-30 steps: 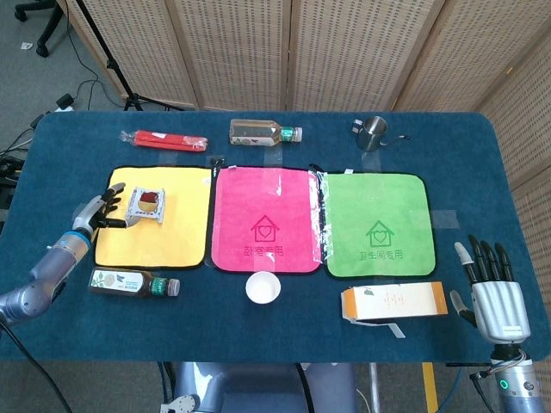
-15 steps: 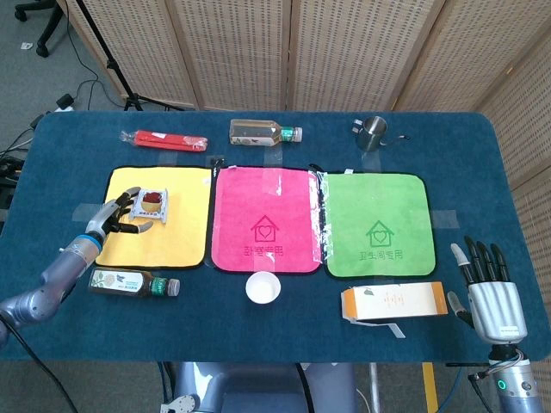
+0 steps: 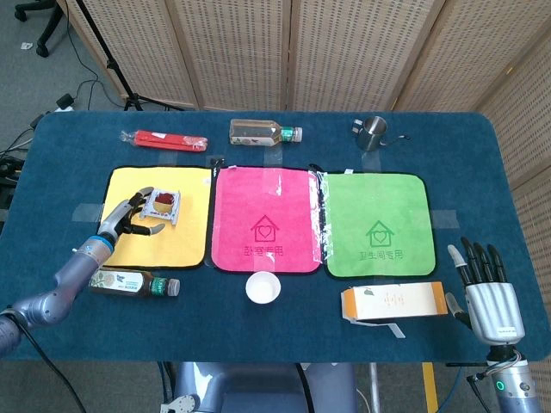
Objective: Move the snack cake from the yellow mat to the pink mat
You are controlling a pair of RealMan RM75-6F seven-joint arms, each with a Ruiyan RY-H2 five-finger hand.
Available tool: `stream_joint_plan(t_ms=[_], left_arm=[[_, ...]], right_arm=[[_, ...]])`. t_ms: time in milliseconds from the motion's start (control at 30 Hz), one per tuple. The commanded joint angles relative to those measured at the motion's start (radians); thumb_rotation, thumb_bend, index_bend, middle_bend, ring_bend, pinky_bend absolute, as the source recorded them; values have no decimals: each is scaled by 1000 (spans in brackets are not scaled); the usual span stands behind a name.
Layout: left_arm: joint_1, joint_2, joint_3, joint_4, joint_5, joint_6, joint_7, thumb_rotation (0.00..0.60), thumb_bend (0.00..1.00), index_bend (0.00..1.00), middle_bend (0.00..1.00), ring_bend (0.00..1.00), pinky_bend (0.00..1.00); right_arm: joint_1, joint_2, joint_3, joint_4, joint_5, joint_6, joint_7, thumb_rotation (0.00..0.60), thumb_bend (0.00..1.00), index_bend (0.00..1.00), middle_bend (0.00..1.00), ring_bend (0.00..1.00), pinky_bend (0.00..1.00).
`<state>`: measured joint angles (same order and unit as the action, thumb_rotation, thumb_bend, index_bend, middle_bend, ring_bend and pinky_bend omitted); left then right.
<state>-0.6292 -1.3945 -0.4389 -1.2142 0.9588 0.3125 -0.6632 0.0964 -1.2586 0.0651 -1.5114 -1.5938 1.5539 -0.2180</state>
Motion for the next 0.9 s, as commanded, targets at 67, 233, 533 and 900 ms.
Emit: stream_joint_plan(t_ms=[67, 233, 533, 900], left_arm=[[-9, -11, 6, 0, 5, 8, 8, 600, 280, 0, 0, 0, 0], [-23, -20, 12, -16, 7, 13, 18, 600, 279, 0, 0, 0, 0], [-48, -31, 21, -47, -3, 25, 37, 600, 280, 0, 0, 0, 0], [-82, -53, 43, -70, -24, 45, 72, 600, 280, 0, 0, 0, 0]], right_arm=[[0, 0, 1, 0, 2, 0, 2, 600, 337, 0, 0, 0, 0], [1, 0, -1, 1, 0, -2, 0, 600, 337, 0, 0, 0, 0], [2, 0, -2, 0, 1, -6, 0, 600, 337, 0, 0, 0, 0], [3, -1, -11, -4, -13, -7, -8, 600, 337, 0, 0, 0, 0]])
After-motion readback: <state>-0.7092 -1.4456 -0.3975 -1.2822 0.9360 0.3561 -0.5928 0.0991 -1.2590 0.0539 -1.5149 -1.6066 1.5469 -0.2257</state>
